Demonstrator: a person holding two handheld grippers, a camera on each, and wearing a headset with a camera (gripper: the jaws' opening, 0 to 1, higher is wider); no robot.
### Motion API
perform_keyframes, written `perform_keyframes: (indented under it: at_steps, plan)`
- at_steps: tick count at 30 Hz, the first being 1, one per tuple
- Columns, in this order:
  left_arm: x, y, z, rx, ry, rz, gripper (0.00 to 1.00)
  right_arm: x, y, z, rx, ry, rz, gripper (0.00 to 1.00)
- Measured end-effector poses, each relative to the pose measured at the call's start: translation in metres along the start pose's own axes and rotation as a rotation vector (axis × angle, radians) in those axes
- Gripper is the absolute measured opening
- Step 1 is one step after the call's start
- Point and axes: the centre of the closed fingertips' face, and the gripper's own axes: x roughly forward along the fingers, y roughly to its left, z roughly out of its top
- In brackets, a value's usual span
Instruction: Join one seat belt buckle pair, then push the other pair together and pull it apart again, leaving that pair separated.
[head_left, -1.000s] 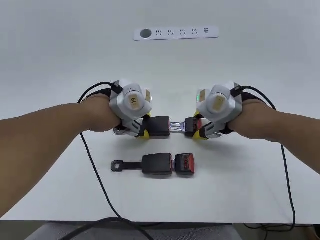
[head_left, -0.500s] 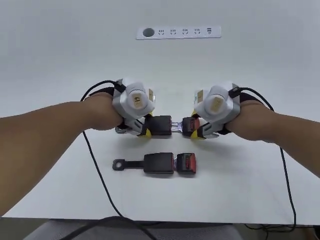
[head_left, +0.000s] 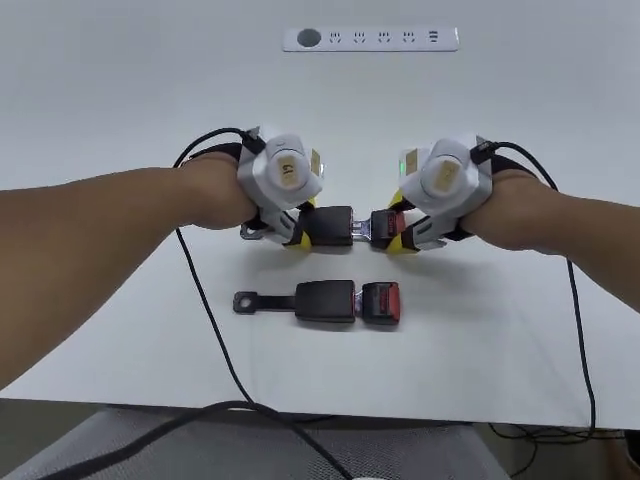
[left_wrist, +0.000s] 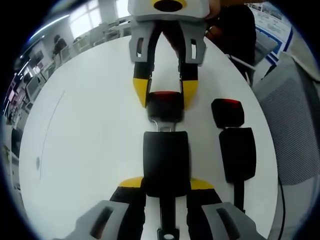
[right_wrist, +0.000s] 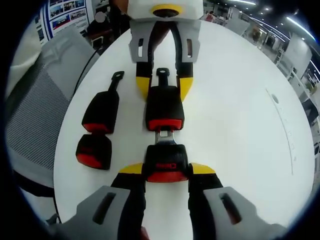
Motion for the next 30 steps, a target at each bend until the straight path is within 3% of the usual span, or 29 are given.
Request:
perform_keyframes:
  at_steps: [22,30]
  plan:
    - [-0.001,-0.002,0.005,0.008,0.004,0.001,0.31,0.001,-0.002,0.003,0.002,0.016,0.001,0.3]
    - [-0.003,-0.003,0.006,0.001,-0.005,0.002,0.31,0.006,0.002,0.014,-0.021,0.017,-0.002,0.3]
